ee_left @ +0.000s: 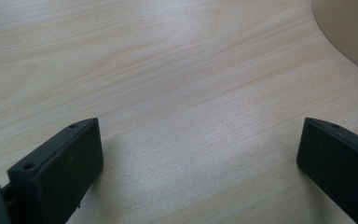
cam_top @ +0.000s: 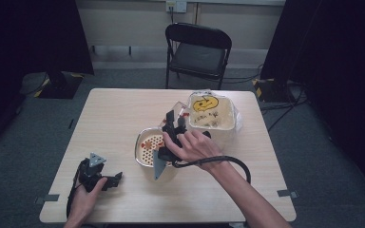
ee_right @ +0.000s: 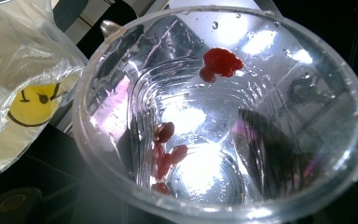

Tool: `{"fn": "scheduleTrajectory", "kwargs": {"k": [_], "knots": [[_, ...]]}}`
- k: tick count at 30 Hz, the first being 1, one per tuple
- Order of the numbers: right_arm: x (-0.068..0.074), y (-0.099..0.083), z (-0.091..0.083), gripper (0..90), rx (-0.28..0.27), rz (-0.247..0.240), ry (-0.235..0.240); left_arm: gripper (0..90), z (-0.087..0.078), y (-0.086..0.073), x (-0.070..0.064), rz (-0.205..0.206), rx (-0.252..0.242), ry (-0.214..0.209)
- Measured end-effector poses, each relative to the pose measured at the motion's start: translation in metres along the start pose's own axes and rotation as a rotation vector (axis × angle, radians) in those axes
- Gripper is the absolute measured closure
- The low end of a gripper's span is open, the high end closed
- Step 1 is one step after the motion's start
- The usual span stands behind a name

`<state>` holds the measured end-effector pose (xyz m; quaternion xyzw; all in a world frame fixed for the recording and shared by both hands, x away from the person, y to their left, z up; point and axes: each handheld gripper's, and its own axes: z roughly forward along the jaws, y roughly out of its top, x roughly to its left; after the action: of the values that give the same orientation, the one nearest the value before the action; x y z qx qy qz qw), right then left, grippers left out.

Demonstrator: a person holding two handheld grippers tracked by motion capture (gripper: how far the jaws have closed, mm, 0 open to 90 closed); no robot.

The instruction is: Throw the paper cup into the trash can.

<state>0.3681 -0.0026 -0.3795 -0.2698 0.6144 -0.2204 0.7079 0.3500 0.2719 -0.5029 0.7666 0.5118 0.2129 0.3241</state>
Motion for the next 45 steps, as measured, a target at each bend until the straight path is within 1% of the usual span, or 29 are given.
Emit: {"fn": "scheduleTrajectory", "kwargs": {"k": [1, 3, 4, 5, 6, 8, 11, 12, 13, 14, 15, 16, 18, 19, 21, 22, 23, 24, 26, 28, 29, 30, 31, 34, 36, 37, 39, 43, 45], "knots": [[0.000, -0.001, 0.000, 49.2, 0.001, 0.015, 0.005, 0.0, 0.000, 0.000, 0.000, 0.000, 0.000, 0.000], [-0.002, -0.003, -0.001, 49.6, -0.003, 0.063, 0.025, 0.0, 0.000, 0.000, 0.000, -0.002, 0.000, -0.002], [-0.003, -0.004, -0.001, 50.0, -0.009, 0.126, 0.047, 0.0, 0.000, 0.000, 0.000, -0.002, 0.000, -0.001], [-0.003, -0.006, -0.003, 50.3, -0.030, 0.197, 0.046, 0.0, 0.000, 0.000, 0.000, -0.007, -0.003, -0.002], [-0.004, -0.008, -0.005, 50.3, -0.035, 0.276, 0.069, 0.0, 0.000, 0.000, 0.000, -0.002, 0.000, -0.001], [-0.005, -0.012, -0.005, 50.3, -0.061, 0.401, 0.116, 0.0, 0.000, 0.000, 0.000, -0.003, 0.000, -0.001], [-0.004, -0.017, -0.006, 50.4, -0.077, 0.520, 0.173, 0.0, 0.000, 0.000, 0.000, -0.002, 0.000, -0.001], [-0.004, -0.019, -0.006, 50.4, -0.083, 0.576, 0.192, 0.0, 0.000, 0.000, 0.000, -0.002, 0.000, -0.001], [-0.004, -0.020, -0.006, 50.4, -0.084, 0.616, 0.213, 0.0, 0.000, 0.000, 0.000, -0.002, 0.000, -0.001], [-0.004, -0.023, -0.006, 50.5, -0.092, 0.677, 0.236, 0.0, 0.000, 0.000, 0.000, -0.002, 0.000, -0.002], [-0.004, -0.024, -0.005, 50.6, -0.098, 0.711, 0.250, 0.0, 0.000, 0.000, 0.000, -0.003, -0.001, -0.001], [-0.004, -0.026, -0.004, 50.7, -0.104, 0.765, 0.278, 0.0, 0.000, 0.000, 0.000, -0.003, 0.000, -0.001], [-0.003, -0.029, -0.002, 50.7, -0.125, 0.822, 0.309, 0.0, 0.000, 0.000, 0.000, -0.003, 0.000, -0.001], [-0.002, -0.031, -0.001, 50.7, -0.136, 0.878, 0.338, 0.0, 0.000, 0.000, 0.000, -0.003, 0.000, -0.002], [-0.001, -0.034, 0.000, 50.7, -0.145, 0.969, 0.369, 0.0, 0.000, 0.000, 0.000, -0.003, 0.000, -0.002], [-0.001, -0.037, 0.000, 50.7, -0.152, 1.020, 0.390, 0.0, 0.000, 0.000, 0.000, -0.003, 0.000, 0.000], [-0.001, -0.040, 0.000, 50.7, -0.161, 1.088, 0.413, 0.0, 0.000, 0.000, 0.000, -0.003, 0.000, -0.001], [-0.001, -0.042, 0.000, 50.6, -0.166, 1.130, 0.427, 0.0, 0.000, 0.000, 0.000, -0.003, 0.000, -0.002], [0.001, -0.049, 0.003, 50.3, -0.201, 1.260, 0.489, 0.0, 0.000, 0.000, 0.000, -0.003, 0.000, -0.002], [0.003, -0.055, 0.006, 50.2, -0.234, 1.351, 0.540, 0.0, 0.000, 0.000, 0.000, -0.003, -0.001, 0.001], [0.005, -0.057, 0.007, 50.2, -0.242, 1.397, 0.556, 0.0, 0.000, 0.000, 0.000, -0.003, 0.000, 0.000], [0.008, -0.060, 0.007, 50.1, -0.246, 1.457, 0.580, 0.0, 0.000, 0.000, 0.000, -0.003, 0.000, -0.001], [0.010, -0.063, 0.008, 50.1, -0.258, 1.505, 0.602, 0.0, 0.000, 0.000, 0.000, -0.003, 0.000, -0.002], [0.015, -0.068, 0.009, 50.1, -0.291, 1.615, 0.639, 0.0, 0.000, 0.000, 0.000, -0.003, 0.000, -0.001], [0.017, -0.073, 0.010, 50.1, -0.308, 1.684, 0.650, 0.0, 0.000, 0.000, 0.000, -0.003, 0.000, -0.002], [0.018, -0.076, 0.012, 50.1, -0.328, 1.737, 0.665, 0.0, 0.000, 0.000, 0.000, -0.003, 0.000, -0.002], [0.019, -0.080, 0.013, 50.0, -0.340, 1.792, 0.664, 0.0, 0.000, 0.000, 0.000, -0.003, -0.001, 0.001], [0.019, -0.090, 0.016, 50.0, -0.384, 1.925, 0.672, 0.0, 0.000, 0.000, 0.000, -0.003, 0.000, -0.002], [0.020, -0.095, 0.018, 49.9, -0.399, 1.974, 0.673, 0.0, 0.000, 0.000, 0.000, -0.003, 0.000, -0.002]]}}
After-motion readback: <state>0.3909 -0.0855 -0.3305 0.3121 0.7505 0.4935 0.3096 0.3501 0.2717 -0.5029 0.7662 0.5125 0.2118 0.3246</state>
